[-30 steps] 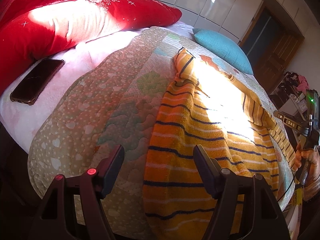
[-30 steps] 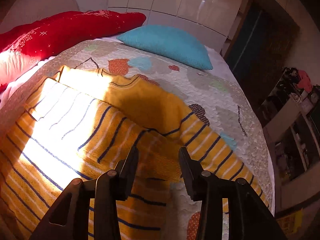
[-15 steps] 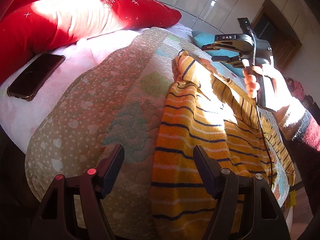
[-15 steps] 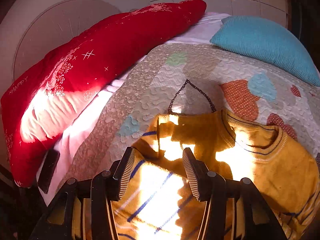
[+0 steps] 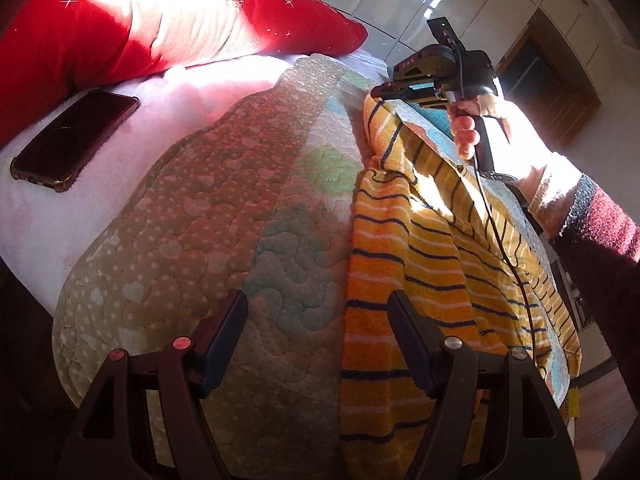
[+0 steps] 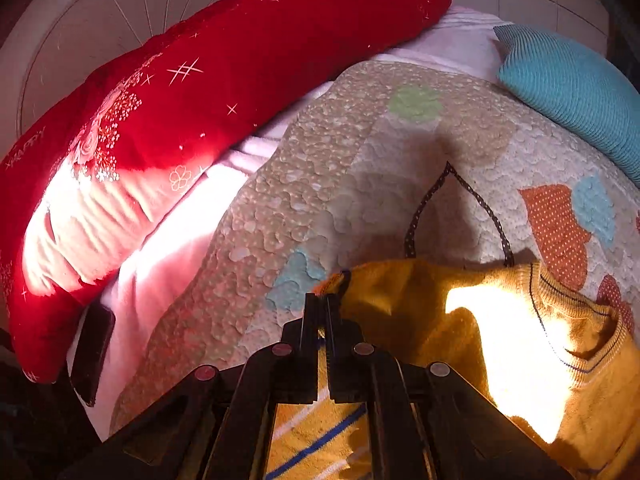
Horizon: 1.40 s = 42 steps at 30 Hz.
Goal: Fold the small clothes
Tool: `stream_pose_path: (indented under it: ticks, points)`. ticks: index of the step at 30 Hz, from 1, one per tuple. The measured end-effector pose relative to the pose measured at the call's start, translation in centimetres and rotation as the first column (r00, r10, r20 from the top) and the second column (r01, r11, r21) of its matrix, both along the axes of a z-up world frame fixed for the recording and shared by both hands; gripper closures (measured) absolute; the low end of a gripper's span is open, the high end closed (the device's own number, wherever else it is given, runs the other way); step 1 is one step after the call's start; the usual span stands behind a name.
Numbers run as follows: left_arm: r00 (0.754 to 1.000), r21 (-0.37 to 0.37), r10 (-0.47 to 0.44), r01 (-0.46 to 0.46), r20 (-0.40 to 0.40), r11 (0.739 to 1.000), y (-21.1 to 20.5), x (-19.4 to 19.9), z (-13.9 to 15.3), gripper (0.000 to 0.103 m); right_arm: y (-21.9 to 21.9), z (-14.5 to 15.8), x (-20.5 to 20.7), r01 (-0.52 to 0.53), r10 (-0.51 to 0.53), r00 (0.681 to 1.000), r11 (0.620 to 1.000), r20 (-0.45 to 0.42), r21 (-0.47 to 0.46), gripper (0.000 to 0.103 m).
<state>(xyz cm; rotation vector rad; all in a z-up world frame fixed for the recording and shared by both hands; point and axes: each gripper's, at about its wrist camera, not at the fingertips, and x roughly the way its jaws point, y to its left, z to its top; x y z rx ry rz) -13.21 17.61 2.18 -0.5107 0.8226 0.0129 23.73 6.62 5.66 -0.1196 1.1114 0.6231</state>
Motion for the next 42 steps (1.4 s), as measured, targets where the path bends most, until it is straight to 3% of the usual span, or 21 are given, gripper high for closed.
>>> stream_pose_path:
  ticks: [6, 11, 16, 21, 26, 29, 35, 38, 42]
  points:
    - [1.000, 0.017, 0.023, -0.022, -0.010, 1.000, 0.1, -0.7, 0.4, 0.032, 2.8, -1.9, 0.7, 0.013, -0.013, 1.000, 1.000, -0.010, -0.001, 0.096]
    - [0.999, 0.042, 0.048, -0.048, 0.005, 0.998, 0.3, -1.5, 1.6, 0.031, 0.0, 2.6, -3.2, 0.025, -0.026, 0.998, 1.000, 0.065, 0.018, 0.065]
    - [0.999, 0.051, 0.026, -0.027, 0.027, 0.998, -1.3, -1.5, 2.7, 0.030, -7.7, 4.3, -9.4, -0.005, 0.007, 0.999, 0.999, 0.046, -0.036, 0.058]
    - [0.999, 0.086, -0.046, 0.045, 0.012, 0.995, -5.2, -1.2, 3.3, 0.029, -20.8, 1.2, -12.4, 0.184, -0.185, 0.983, 0.976, 0.009, -0.115, 0.057]
    - [0.994, 0.142, -0.110, 0.109, -0.001, 0.984, -8.5, -1.4, 4.1, 0.029, -36.8, -0.7, -14.1, 0.483, -0.486, 0.870, 0.874, -0.081, -0.054, 0.057]
    - [0.992, 0.163, -0.126, 0.127, -0.018, 0.978, -9.8, -1.3, 4.2, 0.029, -43.9, 0.4, -16.6, 0.601, -0.604, 0.797, 0.790, 0.014, -0.124, 0.057]
    - [0.986, 0.187, -0.162, 0.169, -0.050, 0.968, -12.4, -0.6, 4.2, 0.028, -55.5, 4.1, -24.6, 0.755, -0.755, 0.652, 0.655, 0.073, 0.029, 0.045]
    - [0.977, 0.185, -0.200, 0.210, -0.071, 0.960, -13.9, 0.1, 3.8, 0.028, -58.2, 4.3, -27.7, 0.784, -0.785, 0.614, 0.619, 0.083, 0.048, 0.045]
    - [0.967, 0.198, -0.238, 0.252, -0.089, 0.947, -16.1, 0.6, 3.7, 0.028, -60.0, 3.2, -30.7, 0.789, -0.797, 0.602, 0.602, 0.043, 0.124, 0.045]
